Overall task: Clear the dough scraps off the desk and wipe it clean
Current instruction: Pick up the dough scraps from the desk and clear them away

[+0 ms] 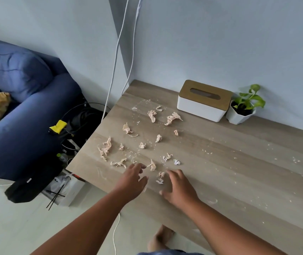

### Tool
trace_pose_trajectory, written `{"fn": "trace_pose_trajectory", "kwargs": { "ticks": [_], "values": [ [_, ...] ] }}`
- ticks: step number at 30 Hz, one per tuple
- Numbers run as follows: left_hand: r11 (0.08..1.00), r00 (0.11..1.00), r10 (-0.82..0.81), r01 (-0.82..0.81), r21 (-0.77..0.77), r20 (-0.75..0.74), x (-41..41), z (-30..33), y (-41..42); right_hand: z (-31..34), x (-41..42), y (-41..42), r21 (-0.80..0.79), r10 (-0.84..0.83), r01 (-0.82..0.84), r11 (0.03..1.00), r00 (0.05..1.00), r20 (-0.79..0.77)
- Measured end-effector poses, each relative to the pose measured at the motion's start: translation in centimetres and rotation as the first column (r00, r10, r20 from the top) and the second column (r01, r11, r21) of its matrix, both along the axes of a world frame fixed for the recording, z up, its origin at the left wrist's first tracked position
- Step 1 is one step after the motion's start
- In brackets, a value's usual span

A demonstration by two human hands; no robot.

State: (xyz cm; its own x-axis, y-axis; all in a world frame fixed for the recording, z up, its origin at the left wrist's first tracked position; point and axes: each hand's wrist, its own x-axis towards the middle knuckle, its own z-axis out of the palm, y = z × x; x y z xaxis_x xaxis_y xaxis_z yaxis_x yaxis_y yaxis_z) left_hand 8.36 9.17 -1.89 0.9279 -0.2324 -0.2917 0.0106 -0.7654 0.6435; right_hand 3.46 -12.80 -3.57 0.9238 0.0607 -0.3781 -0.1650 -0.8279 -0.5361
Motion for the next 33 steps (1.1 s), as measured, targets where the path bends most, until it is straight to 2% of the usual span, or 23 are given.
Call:
{"fn": "trace_pose_trajectory", "kwargs": {
  "ticks": [4,8,13,18,23,27,33],
  "values": [
    [0.985,0.994,-0.106,0.106,0.137,-0.010,2.2,-0.1,-0.7,-0.3,1.9,1.2,-0.108,0.097,-0.094,0.990,0.995,0.018],
    [0.947,0.980,-0.197,0.201,0.250,-0.042,2.9,-0.8,-2.5,-0.3,2.8,1.8,-0.146,0.145,-0.134,0.980,0.987,0.067],
    [0.935,0.977,-0.215,0.203,0.292,0.008,3.6,-1.9,-3.4,-0.3,3.2,1.4,-0.118,0.165,-0.155,0.981,0.983,0.078],
    [0.914,0.964,-0.266,0.255,0.317,-0.007,4.2,-2.3,-3.2,-0.4,3.2,0.5,-0.099,0.219,-0.212,0.972,0.973,0.065],
    [0.894,0.957,-0.285,0.285,0.347,-0.052,4.7,-1.0,-3.0,-0.3,3.4,0.1,-0.049,0.161,-0.159,0.986,0.986,0.033],
    [0.914,0.966,-0.252,0.259,0.312,-0.064,5.4,0.6,-2.8,0.0,4.0,-1.6,0.048,0.005,-0.009,0.999,0.997,0.074],
    [0.900,0.951,-0.299,0.308,0.309,-0.077,6.9,2.3,-3.6,0.9,4.8,-4.8,0.115,-0.200,0.185,0.976,0.970,0.138]
  ]
}}
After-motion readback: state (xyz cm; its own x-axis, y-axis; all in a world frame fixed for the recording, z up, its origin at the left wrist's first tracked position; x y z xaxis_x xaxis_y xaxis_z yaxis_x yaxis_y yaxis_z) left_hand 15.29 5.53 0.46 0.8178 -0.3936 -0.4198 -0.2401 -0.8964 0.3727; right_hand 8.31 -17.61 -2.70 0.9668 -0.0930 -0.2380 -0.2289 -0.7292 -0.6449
